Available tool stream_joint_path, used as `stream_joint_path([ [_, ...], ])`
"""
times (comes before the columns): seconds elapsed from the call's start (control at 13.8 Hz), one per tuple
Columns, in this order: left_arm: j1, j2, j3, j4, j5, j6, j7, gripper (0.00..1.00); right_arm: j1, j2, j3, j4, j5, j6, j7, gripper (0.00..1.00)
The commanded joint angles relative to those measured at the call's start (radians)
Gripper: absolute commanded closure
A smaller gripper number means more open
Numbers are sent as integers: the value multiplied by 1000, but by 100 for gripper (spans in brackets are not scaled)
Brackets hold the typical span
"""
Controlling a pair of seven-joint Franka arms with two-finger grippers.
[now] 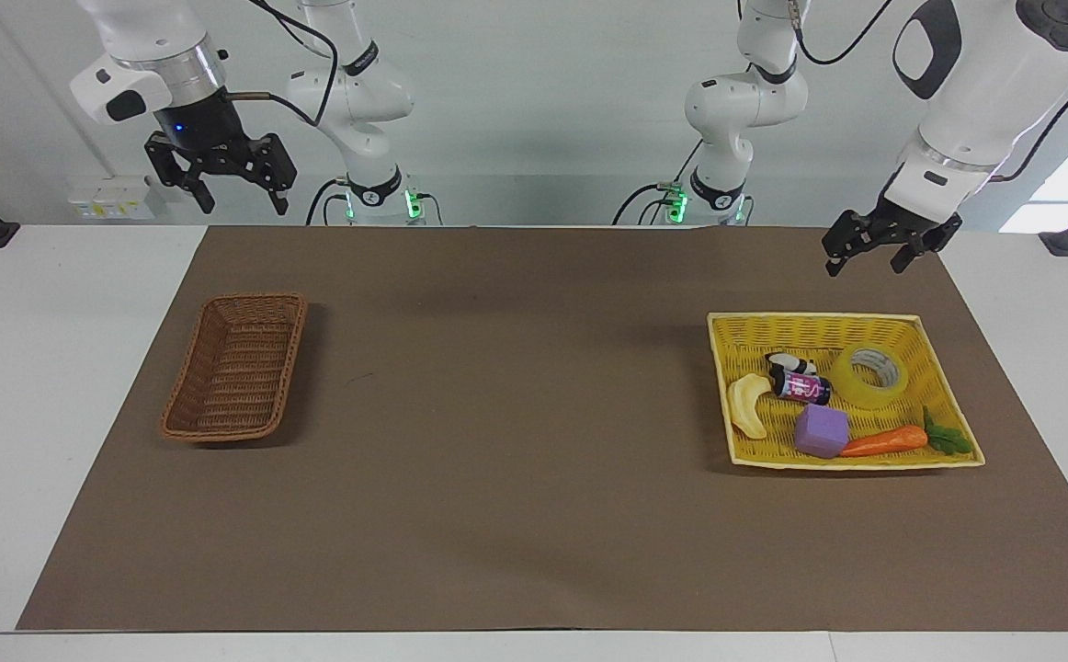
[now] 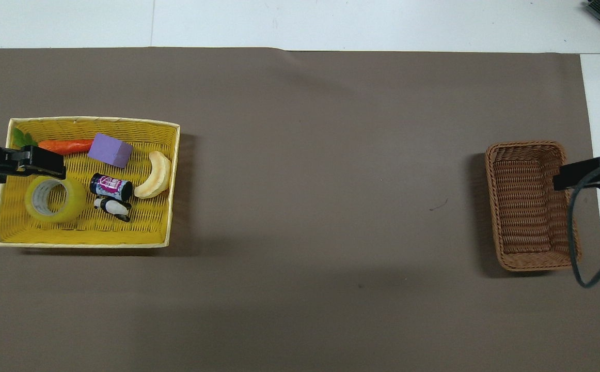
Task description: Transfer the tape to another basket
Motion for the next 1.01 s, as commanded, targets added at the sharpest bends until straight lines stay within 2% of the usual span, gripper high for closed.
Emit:
stream_joint_path([
  [0.0,-4,-6,-3,-2,-16,2,17,0,-11,-13,2,-15,22,13,10,0],
  [0.94,19,-8,4,-7,-15,-7,5,0,-11,-13,2,-15,22,13,10,0],
])
